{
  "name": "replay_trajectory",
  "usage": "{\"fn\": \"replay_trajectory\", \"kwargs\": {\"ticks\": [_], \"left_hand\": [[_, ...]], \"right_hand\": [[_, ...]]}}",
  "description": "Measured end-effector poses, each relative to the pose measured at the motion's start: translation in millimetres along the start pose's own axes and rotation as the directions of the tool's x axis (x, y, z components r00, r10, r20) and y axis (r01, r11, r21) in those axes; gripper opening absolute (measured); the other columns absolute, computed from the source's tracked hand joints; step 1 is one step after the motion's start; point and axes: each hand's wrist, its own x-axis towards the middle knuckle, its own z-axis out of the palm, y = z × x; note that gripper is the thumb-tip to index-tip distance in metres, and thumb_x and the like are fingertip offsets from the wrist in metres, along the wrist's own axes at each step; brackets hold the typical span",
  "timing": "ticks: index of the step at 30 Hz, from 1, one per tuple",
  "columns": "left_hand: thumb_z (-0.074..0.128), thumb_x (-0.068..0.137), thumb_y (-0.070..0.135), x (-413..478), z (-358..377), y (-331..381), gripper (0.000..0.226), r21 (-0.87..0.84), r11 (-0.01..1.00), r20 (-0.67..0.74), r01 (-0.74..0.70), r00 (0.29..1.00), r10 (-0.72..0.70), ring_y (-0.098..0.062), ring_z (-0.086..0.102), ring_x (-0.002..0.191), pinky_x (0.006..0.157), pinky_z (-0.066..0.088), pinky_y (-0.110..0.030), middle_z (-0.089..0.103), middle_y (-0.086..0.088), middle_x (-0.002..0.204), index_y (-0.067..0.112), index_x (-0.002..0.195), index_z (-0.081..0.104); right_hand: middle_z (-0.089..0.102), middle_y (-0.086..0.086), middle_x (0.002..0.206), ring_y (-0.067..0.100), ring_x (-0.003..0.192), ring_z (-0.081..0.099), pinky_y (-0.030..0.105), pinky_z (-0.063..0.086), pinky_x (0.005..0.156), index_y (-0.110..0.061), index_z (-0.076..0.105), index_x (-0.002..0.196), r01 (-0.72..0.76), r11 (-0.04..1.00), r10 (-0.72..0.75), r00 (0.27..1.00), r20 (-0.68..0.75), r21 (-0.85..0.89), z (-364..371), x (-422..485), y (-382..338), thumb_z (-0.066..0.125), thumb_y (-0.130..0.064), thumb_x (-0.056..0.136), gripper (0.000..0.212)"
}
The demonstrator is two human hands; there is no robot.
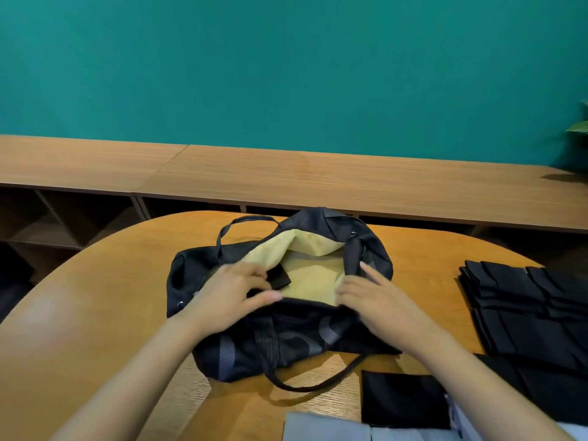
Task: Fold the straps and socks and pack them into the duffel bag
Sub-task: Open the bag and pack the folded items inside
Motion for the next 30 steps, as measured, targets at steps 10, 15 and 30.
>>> {"fn": "replay_trajectory", "kwargs": {"ticks": [10,15,30], "left_hand": [[0.039,0.074,0.01,-58.3,-5.9,13.6,0.02,0.188,0.977,-0.27,-0.102,0.951,0.151,-0.009,0.039,0.069,0.048,0.036,-0.026,0.041,0.01,0.077,0.027,0.08,0.033],[0.051,0.08,0.017,-86.6,45.3,17.2,0.008,0.244,0.964,-0.283,-0.109,0.942,0.178,-0.019,0.05,0.085,0.058,0.046,-0.027,0.052,0.002,0.108,0.019,0.082,0.043],[0.04,0.098,0.051,-88.1,77.7,23.2,0.033,-0.081,0.996,-0.315,0.026,0.948,-0.051,-0.004,0.053,0.089,0.086,0.038,-0.023,0.056,0.021,0.094,0.032,0.085,0.064]], "right_hand": [[0.047,0.001,0.066,0.021,0.058,0.044,0.03,0.029,0.059,-0.016,0.051,0.071,-0.096,0.97,0.005,0.928,-0.373,-0.225,-1.3,30.3,39.9,0.066,0.007,0.074,0.028],[0.057,-0.002,0.091,0.018,0.072,0.055,0.029,0.036,0.065,-0.02,0.052,0.087,-0.038,0.991,0.01,0.977,-0.215,-0.127,31.7,-9.7,31.6,0.071,-0.01,0.077,0.023],[0.046,-0.019,0.12,0.009,0.113,0.041,0.023,0.027,0.086,-0.035,0.052,0.125,-0.33,0.918,0.317,0.944,0.091,0.219,43.5,-11.1,9.3,0.044,-0.026,0.103,0.026]]}}
